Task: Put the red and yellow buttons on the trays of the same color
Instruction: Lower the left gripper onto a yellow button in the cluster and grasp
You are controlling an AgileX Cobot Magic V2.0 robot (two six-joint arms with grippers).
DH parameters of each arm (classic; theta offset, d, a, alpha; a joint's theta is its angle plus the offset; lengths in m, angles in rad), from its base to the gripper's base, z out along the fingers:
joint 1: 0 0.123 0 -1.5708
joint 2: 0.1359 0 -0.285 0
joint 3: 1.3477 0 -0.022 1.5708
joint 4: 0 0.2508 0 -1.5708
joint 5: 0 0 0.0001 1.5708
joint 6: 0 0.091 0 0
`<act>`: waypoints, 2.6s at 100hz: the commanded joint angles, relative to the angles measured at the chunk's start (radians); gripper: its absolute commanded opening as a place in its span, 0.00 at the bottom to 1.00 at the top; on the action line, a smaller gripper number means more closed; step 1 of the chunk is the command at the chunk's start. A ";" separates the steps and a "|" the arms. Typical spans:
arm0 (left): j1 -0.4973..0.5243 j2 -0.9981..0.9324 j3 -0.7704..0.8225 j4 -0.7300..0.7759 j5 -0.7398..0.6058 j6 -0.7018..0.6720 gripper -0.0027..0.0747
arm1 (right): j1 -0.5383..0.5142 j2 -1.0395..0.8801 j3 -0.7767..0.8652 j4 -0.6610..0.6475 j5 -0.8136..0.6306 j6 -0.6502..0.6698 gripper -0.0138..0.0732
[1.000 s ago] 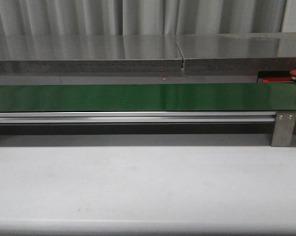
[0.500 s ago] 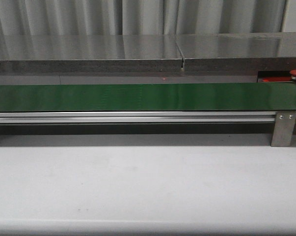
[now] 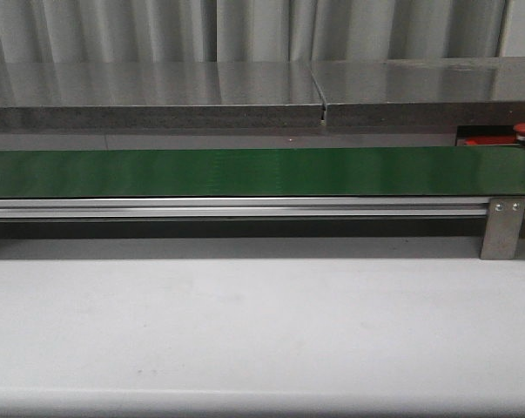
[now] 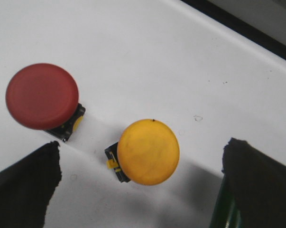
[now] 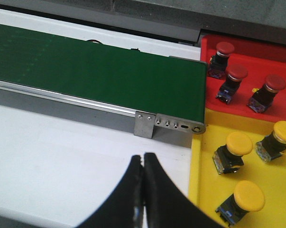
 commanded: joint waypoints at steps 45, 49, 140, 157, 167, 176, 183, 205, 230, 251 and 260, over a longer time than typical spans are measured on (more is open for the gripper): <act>-0.011 0.048 -0.141 -0.047 -0.035 0.002 0.89 | -0.003 0.002 -0.026 0.009 -0.075 -0.002 0.08; -0.012 0.056 -0.149 -0.047 -0.033 0.002 0.89 | -0.003 0.002 -0.026 0.009 -0.075 -0.002 0.08; -0.021 0.056 -0.176 -0.045 0.035 0.028 0.10 | -0.003 0.002 -0.026 0.009 -0.074 -0.002 0.08; -0.021 -0.015 -0.211 -0.047 0.077 0.028 0.01 | -0.003 0.002 -0.026 0.009 -0.074 -0.002 0.08; -0.021 -0.085 -0.211 -0.047 0.103 0.029 0.01 | -0.003 0.002 -0.026 0.009 -0.074 -0.002 0.08; -0.021 -0.138 -0.211 -0.049 0.130 0.029 0.01 | -0.003 0.002 -0.026 0.009 -0.074 -0.002 0.08; -0.021 -0.176 -0.211 -0.054 0.161 0.029 0.01 | -0.003 0.002 -0.026 0.009 -0.074 -0.002 0.08; -0.022 -0.279 -0.103 -0.157 0.179 0.076 0.01 | -0.003 0.002 -0.026 0.009 -0.074 -0.002 0.08; -0.059 -0.378 0.170 -0.212 0.035 0.159 0.01 | -0.003 0.002 -0.026 0.009 -0.074 -0.002 0.08; -0.114 -0.385 0.318 -0.214 -0.066 0.183 0.01 | -0.003 0.002 -0.026 0.009 -0.074 -0.002 0.08; -0.128 -0.385 0.345 -0.214 -0.096 0.183 0.01 | -0.003 0.002 -0.026 0.009 -0.074 -0.002 0.08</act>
